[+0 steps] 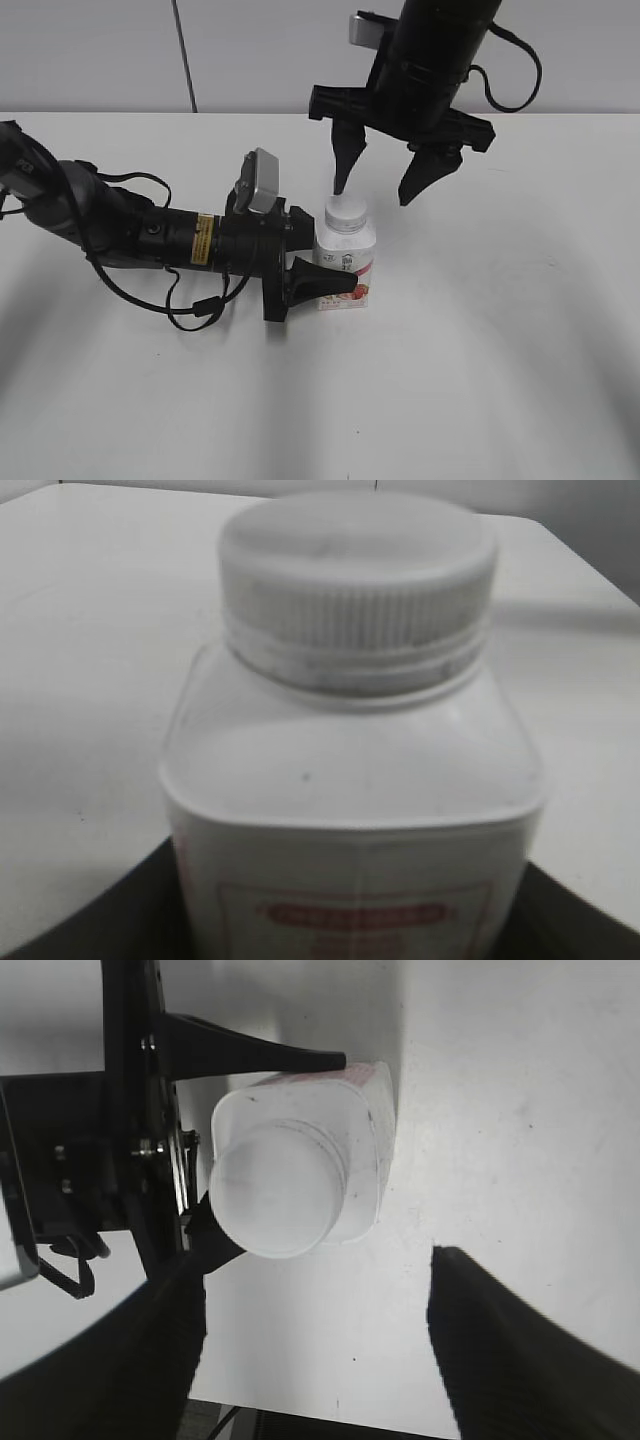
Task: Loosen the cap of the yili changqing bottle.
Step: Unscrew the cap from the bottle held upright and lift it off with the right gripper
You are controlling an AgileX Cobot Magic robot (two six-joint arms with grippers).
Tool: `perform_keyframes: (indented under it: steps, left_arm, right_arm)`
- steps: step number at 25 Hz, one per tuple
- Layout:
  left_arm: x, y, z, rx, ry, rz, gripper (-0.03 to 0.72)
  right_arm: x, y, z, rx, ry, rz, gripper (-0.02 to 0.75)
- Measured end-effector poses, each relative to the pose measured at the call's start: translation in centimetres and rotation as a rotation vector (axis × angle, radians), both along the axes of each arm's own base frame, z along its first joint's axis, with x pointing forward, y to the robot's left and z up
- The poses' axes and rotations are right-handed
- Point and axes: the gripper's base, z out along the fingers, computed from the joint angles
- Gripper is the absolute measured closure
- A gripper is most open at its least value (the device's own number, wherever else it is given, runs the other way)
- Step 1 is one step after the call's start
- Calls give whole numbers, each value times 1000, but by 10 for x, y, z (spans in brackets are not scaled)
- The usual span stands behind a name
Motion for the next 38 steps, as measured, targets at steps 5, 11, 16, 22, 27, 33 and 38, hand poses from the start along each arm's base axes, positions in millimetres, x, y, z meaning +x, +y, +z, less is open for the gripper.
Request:
perform_keyframes:
  steps: [5, 11, 16, 22, 27, 33, 38]
  left_arm:
    - [0, 0, 0, 2, -1, 1, 258]
    - [-1, -5, 2, 16, -11, 5, 258]
    - [-1, -8, 2, 21, -12, 13, 258]
    - [-1, -8, 2, 25, -14, 16, 258]
    - [-1, -9, 2, 26, -14, 16, 258]
    - [-1, -9, 2, 27, -14, 16, 258]
    - [-1, -9, 2, 26, -14, 17, 258]
  right_arm:
    - [3, 2, 1, 28, -28, -13, 195]
    - [6, 5, 2, 49, -60, -23, 195]
    - [4, 7, 2, 44, -65, -15, 196]
    - [6, 6, -7, 5, -48, -5, 204]
    - [10, 8, -21, -13, -19, -3, 204]
    - [11, 9, -24, -17, -13, -3, 223]
    - [11, 9, -25, -18, -11, -3, 307]
